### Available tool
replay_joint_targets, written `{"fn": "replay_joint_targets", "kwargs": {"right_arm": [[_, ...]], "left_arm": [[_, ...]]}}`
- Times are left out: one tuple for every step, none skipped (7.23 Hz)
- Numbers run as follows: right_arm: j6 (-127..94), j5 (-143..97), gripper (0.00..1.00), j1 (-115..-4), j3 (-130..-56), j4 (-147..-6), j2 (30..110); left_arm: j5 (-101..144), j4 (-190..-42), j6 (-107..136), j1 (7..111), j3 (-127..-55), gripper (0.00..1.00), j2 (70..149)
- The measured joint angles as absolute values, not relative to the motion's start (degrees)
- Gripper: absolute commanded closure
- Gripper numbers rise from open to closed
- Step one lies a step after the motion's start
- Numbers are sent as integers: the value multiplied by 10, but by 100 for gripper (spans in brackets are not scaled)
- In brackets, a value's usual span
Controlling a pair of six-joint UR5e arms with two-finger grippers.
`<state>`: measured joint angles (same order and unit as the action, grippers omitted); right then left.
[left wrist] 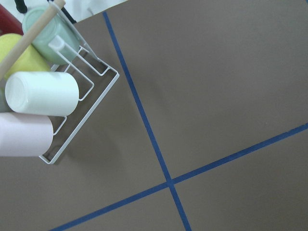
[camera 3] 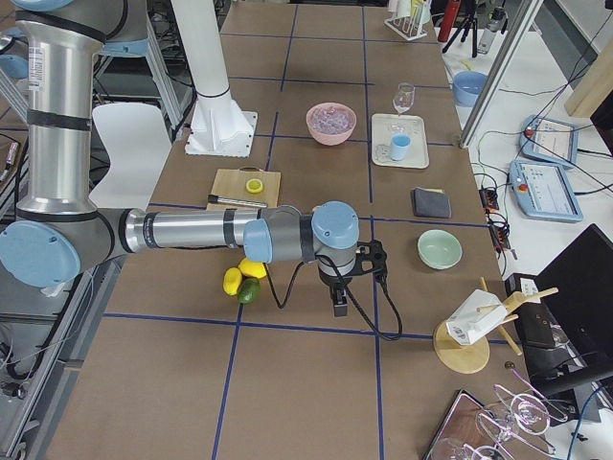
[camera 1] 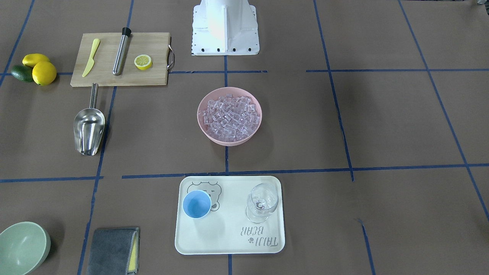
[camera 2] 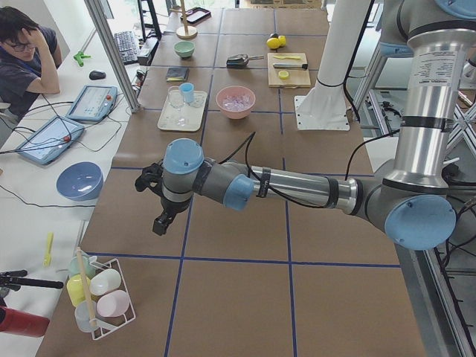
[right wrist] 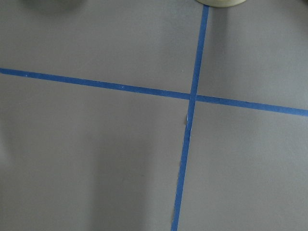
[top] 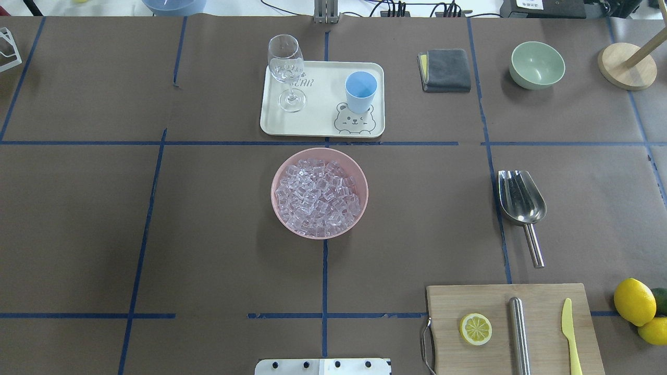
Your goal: Put ice in cup with scoop
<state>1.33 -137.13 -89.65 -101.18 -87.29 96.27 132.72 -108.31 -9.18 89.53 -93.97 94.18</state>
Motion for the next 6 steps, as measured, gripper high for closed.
{"fn": "replay_joint_targets", "kwargs": {"right_arm": [[-8,-1372,0,-891,-1016,-872,961],[-30,-1372,0,-882,-1022,-871,961],[-45,-1371,0,-874,-1027,-871,959],[-58,-1371,0,-867,-1029,-871,955],[-68,-1371,0,-862,-1031,-871,952],[-76,-1371,0,-857,-1035,-871,949]], "left_arm": [[1327,-1139,-93,872,-942,0,937],[1327,-1203,-94,843,-941,0,930],[1328,-1250,-93,808,-942,0,927],[1328,-1292,-93,767,-945,0,927],[1328,-1352,-92,719,-944,0,927],[1327,-1415,-89,674,-940,0,926]]}}
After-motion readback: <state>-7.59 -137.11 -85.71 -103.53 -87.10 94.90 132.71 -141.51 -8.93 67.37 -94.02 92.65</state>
